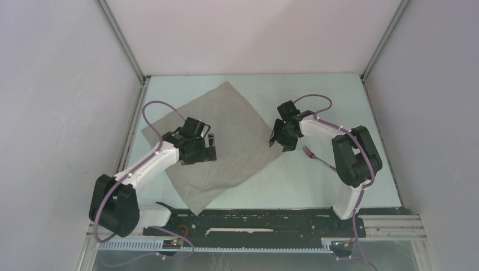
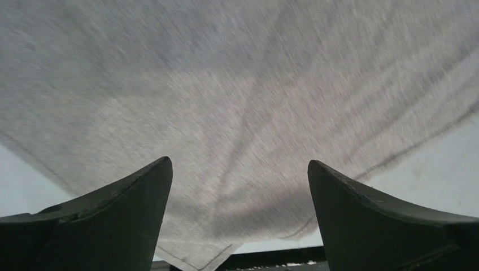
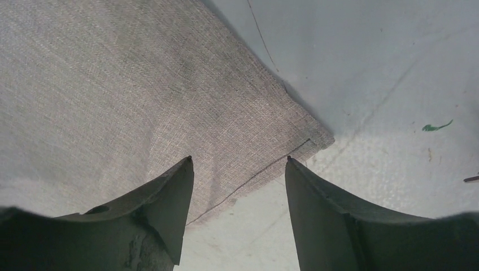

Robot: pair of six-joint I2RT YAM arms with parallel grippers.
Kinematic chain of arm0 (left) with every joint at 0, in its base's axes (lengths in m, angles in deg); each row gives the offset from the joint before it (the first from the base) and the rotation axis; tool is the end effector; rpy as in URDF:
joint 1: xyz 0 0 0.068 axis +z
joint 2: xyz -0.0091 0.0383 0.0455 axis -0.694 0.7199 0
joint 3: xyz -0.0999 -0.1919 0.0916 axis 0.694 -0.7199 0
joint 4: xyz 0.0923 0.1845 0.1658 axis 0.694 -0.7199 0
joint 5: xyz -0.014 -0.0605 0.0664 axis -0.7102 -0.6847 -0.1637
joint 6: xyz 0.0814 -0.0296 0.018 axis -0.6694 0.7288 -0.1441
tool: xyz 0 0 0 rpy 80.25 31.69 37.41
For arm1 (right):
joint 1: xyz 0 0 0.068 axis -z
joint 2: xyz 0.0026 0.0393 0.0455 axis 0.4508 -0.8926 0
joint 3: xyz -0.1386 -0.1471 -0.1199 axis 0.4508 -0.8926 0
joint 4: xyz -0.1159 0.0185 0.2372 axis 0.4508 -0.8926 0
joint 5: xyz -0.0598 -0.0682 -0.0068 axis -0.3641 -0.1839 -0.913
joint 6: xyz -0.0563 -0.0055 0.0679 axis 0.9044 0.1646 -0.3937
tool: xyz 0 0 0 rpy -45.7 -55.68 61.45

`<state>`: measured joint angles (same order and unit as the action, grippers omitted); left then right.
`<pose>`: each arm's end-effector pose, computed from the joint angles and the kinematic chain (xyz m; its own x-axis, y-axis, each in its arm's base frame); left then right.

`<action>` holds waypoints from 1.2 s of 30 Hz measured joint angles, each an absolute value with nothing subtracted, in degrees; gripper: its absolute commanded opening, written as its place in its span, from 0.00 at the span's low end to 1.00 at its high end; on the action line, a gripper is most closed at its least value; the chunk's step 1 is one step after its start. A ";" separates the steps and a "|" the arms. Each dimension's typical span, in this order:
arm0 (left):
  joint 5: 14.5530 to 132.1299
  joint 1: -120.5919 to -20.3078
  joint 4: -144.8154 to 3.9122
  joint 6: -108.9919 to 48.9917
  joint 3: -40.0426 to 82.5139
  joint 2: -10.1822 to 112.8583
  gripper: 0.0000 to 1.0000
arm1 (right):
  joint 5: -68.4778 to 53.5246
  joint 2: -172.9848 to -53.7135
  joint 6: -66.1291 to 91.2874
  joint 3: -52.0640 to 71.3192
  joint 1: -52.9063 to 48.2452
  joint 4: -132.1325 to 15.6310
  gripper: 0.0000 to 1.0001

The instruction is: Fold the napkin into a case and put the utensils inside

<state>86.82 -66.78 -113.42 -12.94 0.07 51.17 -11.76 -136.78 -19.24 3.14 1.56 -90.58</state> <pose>0.2591 -0.1013 0.1453 -0.9020 -0.1383 -0.4091 -0.0926 0.9873 -0.1294 0.3329 0.1619 0.0945 -0.9344 0.2486 -0.2550 0.1770 0.9455 0.2734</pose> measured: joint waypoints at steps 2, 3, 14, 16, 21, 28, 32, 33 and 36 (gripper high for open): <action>84.80 -67.92 -111.93 -11.36 -2.95 48.49 0.97 | -12.48 -136.78 -21.60 2.53 1.39 -90.15 0.67; 83.78 -68.14 -111.32 -10.75 -4.21 47.02 0.97 | -12.94 -136.78 -22.52 2.29 1.37 -89.91 0.67; 81.42 -68.33 -110.75 -8.78 -6.71 31.66 1.00 | -13.88 -139.51 -29.05 3.29 8.84 -86.60 0.63; 81.40 -68.33 -110.77 -8.59 -6.71 31.02 1.00 | -13.55 -141.26 -28.09 5.78 10.33 -86.63 0.65; 81.29 -68.33 -110.79 -8.37 -6.71 31.02 1.00 | -16.18 -143.05 -21.62 12.08 10.48 -89.71 0.69; 81.83 -68.24 -110.75 -7.23 -6.68 31.04 1.00 | -11.02 -139.31 -19.41 10.39 7.03 -87.02 0.71; 81.15 -67.61 -110.68 -5.99 -6.33 31.20 1.00 | -8.29 -140.58 -21.12 6.31 4.08 -83.85 0.70; 81.00 -67.44 -110.68 -5.77 -6.09 31.18 1.00 | -7.81 -141.45 -21.47 6.02 3.88 -83.09 0.70; 80.87 -66.78 -110.86 -5.46 -4.96 30.89 1.00 | -6.28 -142.77 -22.63 6.09 6.20 -80.66 0.70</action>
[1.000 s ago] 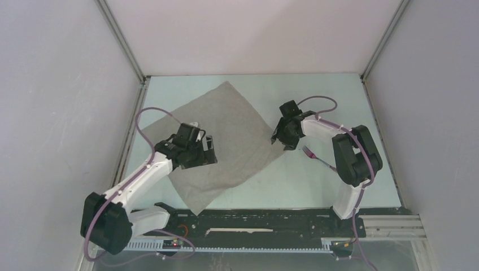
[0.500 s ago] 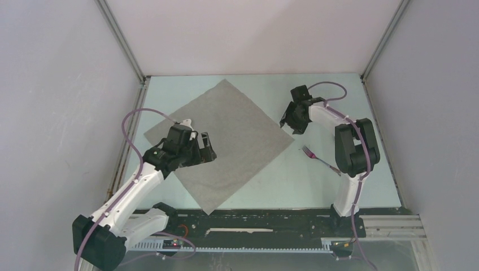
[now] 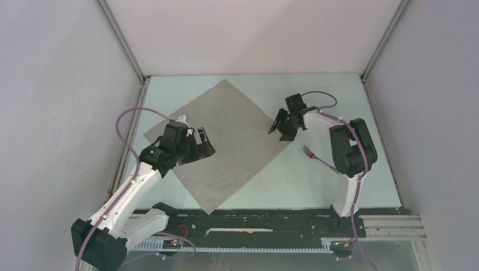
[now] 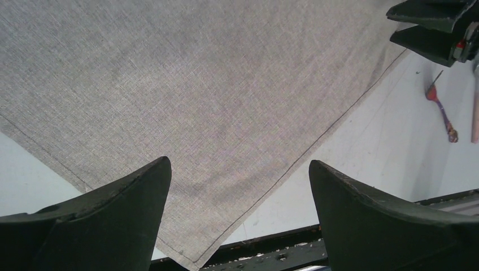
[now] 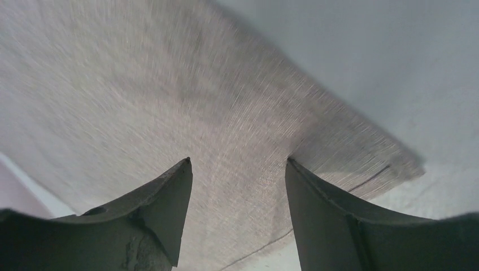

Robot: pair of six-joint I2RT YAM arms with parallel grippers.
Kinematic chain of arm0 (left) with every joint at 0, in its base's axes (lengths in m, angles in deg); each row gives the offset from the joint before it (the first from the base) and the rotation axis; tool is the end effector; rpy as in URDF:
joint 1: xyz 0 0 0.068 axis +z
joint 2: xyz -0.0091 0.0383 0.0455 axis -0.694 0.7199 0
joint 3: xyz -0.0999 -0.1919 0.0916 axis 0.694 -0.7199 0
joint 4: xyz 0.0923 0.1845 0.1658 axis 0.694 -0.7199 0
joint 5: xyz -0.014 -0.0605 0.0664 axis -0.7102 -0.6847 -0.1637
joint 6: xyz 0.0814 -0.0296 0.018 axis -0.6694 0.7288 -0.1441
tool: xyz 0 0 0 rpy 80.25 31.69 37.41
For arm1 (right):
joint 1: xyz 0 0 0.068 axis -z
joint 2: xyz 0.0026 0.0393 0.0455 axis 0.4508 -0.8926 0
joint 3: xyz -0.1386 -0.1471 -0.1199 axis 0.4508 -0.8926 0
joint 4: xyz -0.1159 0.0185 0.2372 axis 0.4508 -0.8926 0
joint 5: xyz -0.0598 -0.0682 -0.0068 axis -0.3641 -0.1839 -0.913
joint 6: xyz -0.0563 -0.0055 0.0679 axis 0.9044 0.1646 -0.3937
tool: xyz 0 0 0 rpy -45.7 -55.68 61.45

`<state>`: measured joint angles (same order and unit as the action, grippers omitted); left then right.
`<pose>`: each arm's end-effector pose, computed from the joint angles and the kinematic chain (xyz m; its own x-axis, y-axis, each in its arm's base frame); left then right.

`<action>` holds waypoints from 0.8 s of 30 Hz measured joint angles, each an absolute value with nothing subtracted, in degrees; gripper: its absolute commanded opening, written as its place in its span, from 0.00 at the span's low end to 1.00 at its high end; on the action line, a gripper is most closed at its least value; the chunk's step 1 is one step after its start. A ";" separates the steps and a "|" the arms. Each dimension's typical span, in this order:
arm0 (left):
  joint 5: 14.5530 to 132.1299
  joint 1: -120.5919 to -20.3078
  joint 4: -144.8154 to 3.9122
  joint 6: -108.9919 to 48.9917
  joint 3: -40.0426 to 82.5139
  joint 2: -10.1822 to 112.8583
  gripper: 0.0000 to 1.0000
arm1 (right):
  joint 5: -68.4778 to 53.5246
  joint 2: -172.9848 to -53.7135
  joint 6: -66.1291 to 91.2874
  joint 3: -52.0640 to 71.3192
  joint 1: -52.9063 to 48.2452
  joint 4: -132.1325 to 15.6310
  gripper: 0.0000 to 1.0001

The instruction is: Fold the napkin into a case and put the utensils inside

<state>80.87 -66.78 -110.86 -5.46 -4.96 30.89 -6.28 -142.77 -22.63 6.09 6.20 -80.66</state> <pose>0.2295 -0.0976 0.2057 -0.7804 -0.3111 -0.5424 -0.0794 0.9098 -0.4075 0.3733 0.1531 0.0835 -0.8894 0.3725 -0.2652 0.2410 0.8747 0.4205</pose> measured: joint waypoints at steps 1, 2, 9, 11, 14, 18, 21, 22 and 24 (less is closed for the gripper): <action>80.89 -66.65 -110.95 -5.46 -4.70 30.65 1.00 | -5.27 -143.23 -23.11 6.26 7.42 -79.92 0.70; 80.87 -66.34 -111.32 -5.44 -4.21 30.10 1.00 | -4.03 -143.82 -23.57 6.72 8.73 -79.68 0.70; 80.96 -65.27 -113.24 -4.98 -1.37 26.54 1.00 | -3.92 -153.98 -20.92 22.72 15.11 -83.81 0.72; 80.98 -65.16 -113.79 -4.96 -0.37 26.30 1.00 | -6.43 -155.29 -18.04 26.59 15.11 -86.52 0.77; 81.55 -65.05 -114.38 -5.00 0.55 26.28 1.00 | -12.20 -153.17 -14.08 27.46 12.95 -90.93 0.83; 84.35 -63.65 -116.50 -4.98 1.42 26.28 1.00 | -18.91 -143.20 -11.96 24.75 4.82 -97.60 0.84; 88.28 -61.56 -118.71 -4.39 2.12 26.02 1.00 | -18.41 -130.46 -14.69 16.10 -5.32 -98.23 0.84; 90.49 -60.77 -119.60 -3.93 2.34 25.62 1.00 | -17.27 -126.46 -17.14 13.15 -9.21 -98.76 0.84; 95.25 -59.81 -121.42 -2.88 2.71 24.44 1.00 | -14.56 -121.50 -24.07 9.24 -17.61 -100.20 0.85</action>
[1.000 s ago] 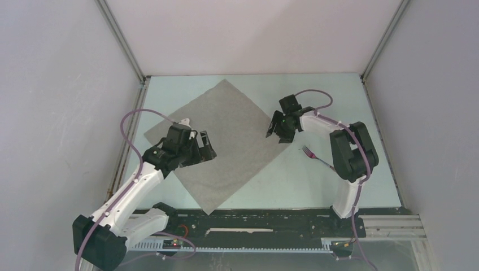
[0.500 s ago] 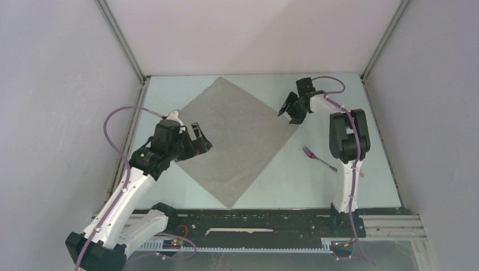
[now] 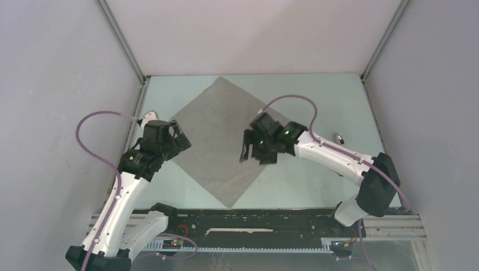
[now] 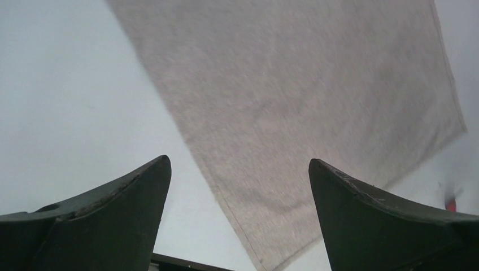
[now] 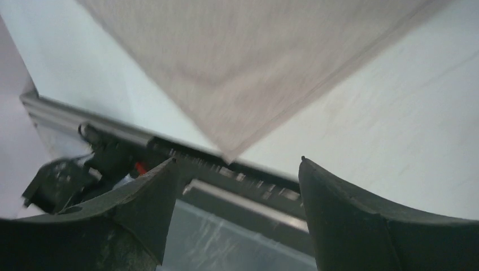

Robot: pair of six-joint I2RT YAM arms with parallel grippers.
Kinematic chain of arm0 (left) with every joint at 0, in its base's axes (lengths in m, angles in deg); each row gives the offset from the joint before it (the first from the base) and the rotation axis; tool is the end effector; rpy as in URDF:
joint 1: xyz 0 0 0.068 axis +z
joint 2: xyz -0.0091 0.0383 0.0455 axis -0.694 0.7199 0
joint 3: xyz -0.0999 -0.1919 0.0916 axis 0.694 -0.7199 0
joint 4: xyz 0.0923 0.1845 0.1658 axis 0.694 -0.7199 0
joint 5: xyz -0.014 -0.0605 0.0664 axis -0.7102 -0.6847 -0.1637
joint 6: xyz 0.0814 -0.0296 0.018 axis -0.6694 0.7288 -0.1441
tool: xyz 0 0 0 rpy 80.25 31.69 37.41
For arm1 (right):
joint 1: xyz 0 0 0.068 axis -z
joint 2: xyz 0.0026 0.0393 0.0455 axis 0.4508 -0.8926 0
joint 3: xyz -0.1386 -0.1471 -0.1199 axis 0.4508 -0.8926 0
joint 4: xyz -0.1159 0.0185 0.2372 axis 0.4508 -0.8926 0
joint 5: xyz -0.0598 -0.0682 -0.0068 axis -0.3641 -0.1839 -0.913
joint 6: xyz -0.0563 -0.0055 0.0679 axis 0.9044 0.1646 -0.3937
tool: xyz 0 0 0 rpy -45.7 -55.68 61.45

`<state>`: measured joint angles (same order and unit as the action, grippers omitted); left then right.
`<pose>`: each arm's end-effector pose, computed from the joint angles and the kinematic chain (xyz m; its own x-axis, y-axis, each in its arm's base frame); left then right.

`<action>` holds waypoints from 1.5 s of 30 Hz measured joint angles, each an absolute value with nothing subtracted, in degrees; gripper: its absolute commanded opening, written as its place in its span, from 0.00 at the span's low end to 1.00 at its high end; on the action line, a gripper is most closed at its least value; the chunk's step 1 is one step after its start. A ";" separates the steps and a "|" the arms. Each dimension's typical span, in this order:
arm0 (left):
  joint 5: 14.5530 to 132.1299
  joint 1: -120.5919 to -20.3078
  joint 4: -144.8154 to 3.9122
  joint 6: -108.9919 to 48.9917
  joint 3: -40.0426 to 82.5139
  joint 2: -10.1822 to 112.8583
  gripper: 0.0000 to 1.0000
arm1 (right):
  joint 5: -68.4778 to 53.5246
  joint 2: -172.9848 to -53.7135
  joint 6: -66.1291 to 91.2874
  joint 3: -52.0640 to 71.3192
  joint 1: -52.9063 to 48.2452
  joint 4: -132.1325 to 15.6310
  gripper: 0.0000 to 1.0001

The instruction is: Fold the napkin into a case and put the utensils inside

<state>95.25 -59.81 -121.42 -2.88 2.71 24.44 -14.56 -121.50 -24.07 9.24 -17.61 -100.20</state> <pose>0.2186 -0.0428 0.2598 -0.5824 -0.4662 -0.6659 -0.3365 0.8840 -0.3246 0.2544 0.2502 0.2091 -0.9165 0.0652 -0.3947 -0.1006 0.9173 0.3852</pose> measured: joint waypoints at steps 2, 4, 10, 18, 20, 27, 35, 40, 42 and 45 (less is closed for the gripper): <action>100.26 -59.39 -123.54 -1.68 3.59 23.29 1.00 | -12.42 -121.17 -32.57 7.97 -24.10 -102.41 0.84; 103.67 -59.39 -125.24 -0.87 4.86 22.69 1.00 | -11.08 -123.90 -40.11 7.95 -28.23 -104.22 0.83; 108.28 -59.39 -126.92 -0.43 7.17 20.40 1.00 | -9.40 -133.67 -58.17 7.79 -35.35 -108.51 0.75; 109.42 -59.39 -128.00 -0.63 7.15 16.68 1.00 | -6.45 -144.10 -71.19 13.08 -40.71 -111.65 0.67; 109.39 -59.39 -128.54 -0.96 7.15 16.31 1.00 | -6.60 -144.73 -73.55 14.79 -41.52 -111.87 0.66; 109.42 -59.39 -129.26 -3.14 7.15 14.00 1.00 | -7.00 -144.80 -81.36 15.75 -42.28 -111.57 0.65; 108.83 -59.39 -130.29 -5.79 7.17 12.82 1.00 | -8.00 -145.21 -86.30 15.03 -42.13 -110.14 0.65; 108.52 -59.39 -130.64 -7.12 7.17 11.31 1.00 | -8.59 -146.33 -88.00 15.03 -42.11 -109.58 0.65; 108.37 -59.39 -130.64 -7.45 7.17 11.05 1.00 | -8.59 -147.03 -88.57 15.03 -42.11 -109.27 0.64; 108.13 -59.39 -130.66 -7.89 7.15 11.05 1.00 | -8.62 -148.10 -89.27 14.81 -42.11 -108.51 0.63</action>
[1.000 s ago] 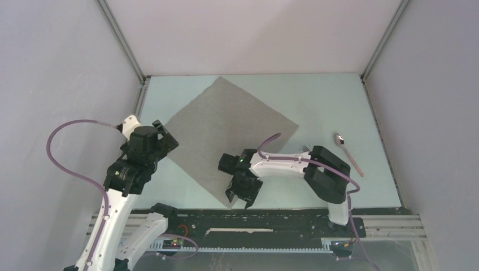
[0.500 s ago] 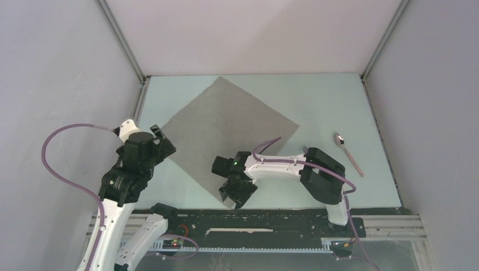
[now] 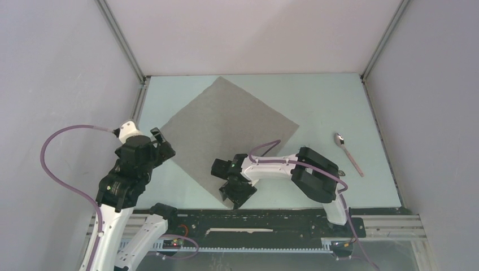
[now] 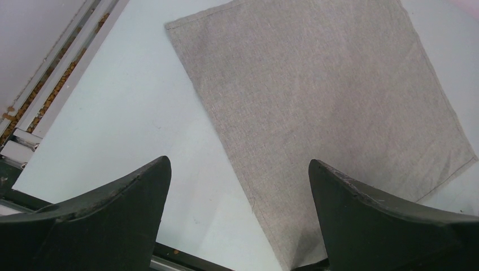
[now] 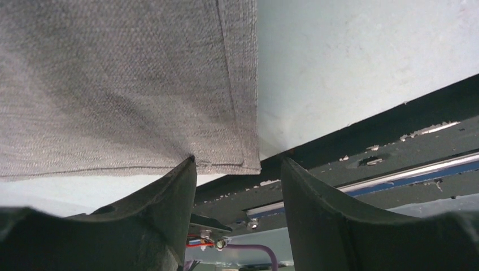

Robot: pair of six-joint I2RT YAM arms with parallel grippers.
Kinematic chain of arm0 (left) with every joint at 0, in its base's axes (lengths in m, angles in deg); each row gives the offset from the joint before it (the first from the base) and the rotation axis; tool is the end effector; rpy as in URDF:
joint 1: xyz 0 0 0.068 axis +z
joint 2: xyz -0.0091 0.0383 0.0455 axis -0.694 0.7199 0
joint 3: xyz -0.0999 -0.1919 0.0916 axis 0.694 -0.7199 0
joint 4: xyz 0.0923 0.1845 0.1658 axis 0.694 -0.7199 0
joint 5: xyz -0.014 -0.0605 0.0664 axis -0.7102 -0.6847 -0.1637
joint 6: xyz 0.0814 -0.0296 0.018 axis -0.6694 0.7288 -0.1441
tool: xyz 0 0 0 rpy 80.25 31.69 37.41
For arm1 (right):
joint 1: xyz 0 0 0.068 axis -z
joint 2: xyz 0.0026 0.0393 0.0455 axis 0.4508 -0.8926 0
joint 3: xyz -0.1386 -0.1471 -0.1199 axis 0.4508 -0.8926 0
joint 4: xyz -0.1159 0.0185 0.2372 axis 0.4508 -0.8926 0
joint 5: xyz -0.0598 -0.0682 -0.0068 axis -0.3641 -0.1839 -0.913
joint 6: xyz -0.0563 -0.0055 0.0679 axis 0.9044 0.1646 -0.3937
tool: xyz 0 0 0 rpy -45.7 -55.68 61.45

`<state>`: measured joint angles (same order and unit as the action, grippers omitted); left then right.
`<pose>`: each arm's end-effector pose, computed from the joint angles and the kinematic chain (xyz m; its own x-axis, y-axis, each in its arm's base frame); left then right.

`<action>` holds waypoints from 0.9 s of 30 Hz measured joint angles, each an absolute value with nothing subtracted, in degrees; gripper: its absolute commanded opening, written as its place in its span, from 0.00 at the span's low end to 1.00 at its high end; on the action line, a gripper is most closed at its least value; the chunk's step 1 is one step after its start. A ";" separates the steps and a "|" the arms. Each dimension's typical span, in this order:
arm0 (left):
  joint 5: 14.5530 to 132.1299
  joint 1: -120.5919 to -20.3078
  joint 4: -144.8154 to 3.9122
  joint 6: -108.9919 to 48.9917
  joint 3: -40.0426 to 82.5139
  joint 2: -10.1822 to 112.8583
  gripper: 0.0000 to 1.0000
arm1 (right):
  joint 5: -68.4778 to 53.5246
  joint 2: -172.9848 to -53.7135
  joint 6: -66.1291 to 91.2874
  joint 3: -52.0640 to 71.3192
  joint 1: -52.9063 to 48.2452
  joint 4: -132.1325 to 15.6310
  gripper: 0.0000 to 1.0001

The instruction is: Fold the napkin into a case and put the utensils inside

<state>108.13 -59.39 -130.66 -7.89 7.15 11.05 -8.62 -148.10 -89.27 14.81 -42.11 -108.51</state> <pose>0.1633 -0.0086 0.3118 -0.3984 -0.4049 -0.8230 -0.4025 0.8835 -0.2398 0.1238 0.3455 0.0706 -0.7661 0.6294 0.1300 0.6377 0.7696 0.0321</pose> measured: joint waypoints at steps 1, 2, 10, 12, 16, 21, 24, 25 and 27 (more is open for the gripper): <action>107.99 -59.39 -130.64 -8.15 7.15 11.05 1.00 | -8.62 -148.25 -89.42 14.68 -42.11 -108.35 0.61; 107.89 -59.39 -130.66 -8.37 7.15 11.05 1.00 | -8.59 -148.38 -89.64 14.55 -42.11 -108.13 0.60; 107.38 -59.39 -130.66 -9.24 7.15 10.89 1.00 | -8.79 -148.41 -91.34 14.18 -42.09 -106.47 0.46; 107.32 -59.39 -130.66 -9.29 7.15 10.70 1.00 | -8.59 -148.41 -91.89 13.96 -42.11 -105.93 0.43; 107.23 -59.39 -130.64 -9.31 7.15 10.48 1.00 | -8.64 -148.38 -93.14 13.87 -42.20 -105.07 0.28; 107.06 -59.39 -130.64 -9.31 7.15 10.45 1.00 | -9.27 -148.10 -94.30 13.39 -42.28 -103.72 0.10; 107.08 -59.39 -130.64 -9.33 7.11 10.45 1.00 | -10.28 -147.73 -94.27 13.10 -42.35 -103.37 0.00; 107.10 -59.39 -130.53 -9.33 6.95 10.45 1.00 | -10.80 -147.55 -94.14 13.02 -42.39 -103.39 0.00; 107.10 -59.39 -130.51 -9.33 6.39 10.43 1.00 | -12.24 -147.05 -93.92 12.65 -42.41 -103.52 0.00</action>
